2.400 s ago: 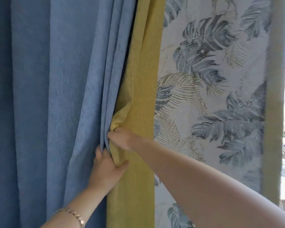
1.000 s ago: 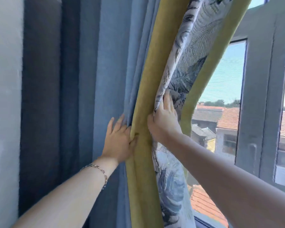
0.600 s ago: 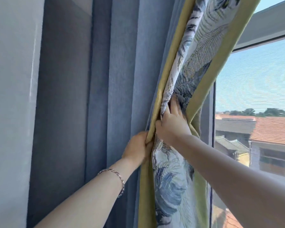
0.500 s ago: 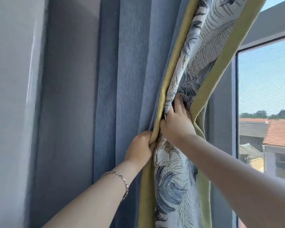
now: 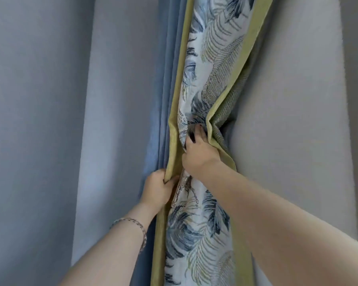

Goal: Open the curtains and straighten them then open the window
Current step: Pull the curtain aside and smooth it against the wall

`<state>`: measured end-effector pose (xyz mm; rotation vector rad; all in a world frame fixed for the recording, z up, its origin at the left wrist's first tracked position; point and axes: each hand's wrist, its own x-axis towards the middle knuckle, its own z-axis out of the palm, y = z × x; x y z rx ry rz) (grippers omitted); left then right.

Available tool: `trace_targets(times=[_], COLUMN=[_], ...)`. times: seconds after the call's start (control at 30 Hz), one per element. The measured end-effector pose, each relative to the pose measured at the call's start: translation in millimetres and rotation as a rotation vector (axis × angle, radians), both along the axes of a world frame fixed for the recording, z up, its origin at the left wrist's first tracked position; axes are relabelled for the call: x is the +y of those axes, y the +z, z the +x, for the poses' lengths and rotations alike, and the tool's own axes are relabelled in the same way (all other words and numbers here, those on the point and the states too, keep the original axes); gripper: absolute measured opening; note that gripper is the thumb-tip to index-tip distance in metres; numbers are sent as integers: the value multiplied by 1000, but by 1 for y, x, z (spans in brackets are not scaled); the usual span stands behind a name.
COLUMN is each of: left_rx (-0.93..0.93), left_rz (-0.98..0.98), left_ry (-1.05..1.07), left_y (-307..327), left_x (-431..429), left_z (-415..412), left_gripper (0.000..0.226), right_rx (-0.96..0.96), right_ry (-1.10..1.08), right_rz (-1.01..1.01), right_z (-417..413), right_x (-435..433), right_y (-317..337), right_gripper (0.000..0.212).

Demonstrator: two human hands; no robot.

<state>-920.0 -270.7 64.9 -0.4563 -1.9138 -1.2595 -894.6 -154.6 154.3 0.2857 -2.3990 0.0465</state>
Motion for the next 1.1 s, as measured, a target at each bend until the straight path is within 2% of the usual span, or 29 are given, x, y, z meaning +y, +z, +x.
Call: trace_targets(times=[0.17, 0.33, 0.47, 0.57, 0.67, 0.77, 0.83, 0.93, 1.03, 1.1], left_rx=[4, -31, -55, -50, -86, -141, -184, -267, -314, -331], left_rz=[-60, -165, -210, -244, -261, -244, -219, -166, -142, -162], left_ry=[172, 281, 407, 481, 540, 513, 474, 325, 229, 216], left_y=[9, 0, -19, -26, -27, -35, -45, -55, -56, -57], left_x=[-36, -58, -80, -86, -82, -69, -50, -35, -27, -16], left_z=[-80, -121, -105, -82, -56, -23, 6, 25, 28, 58], left_gripper=[32, 45, 29, 45, 45, 43, 40, 25, 23, 27], right_rx=[-6, -5, -30, -77, -163, -276, -347, -408, -337, -168], right_ry=[64, 55, 87, 111, 155, 185, 204, 218, 190, 152], right_rz=[43, 135, 240, 280, 263, 172, 55, -94, -183, -180], right_z=[-93, -141, -128, -107, -78, -44, -19, 3, 12, 44], right_x=[-40, -64, -78, -81, -76, -61, -47, -27, -11, 2], right_y=[8, -5, -25, -29, -35, -48, -64, -83, -91, -93], right_gripper=[66, 68, 73, 76, 80, 81, 74, 65, 62, 54])
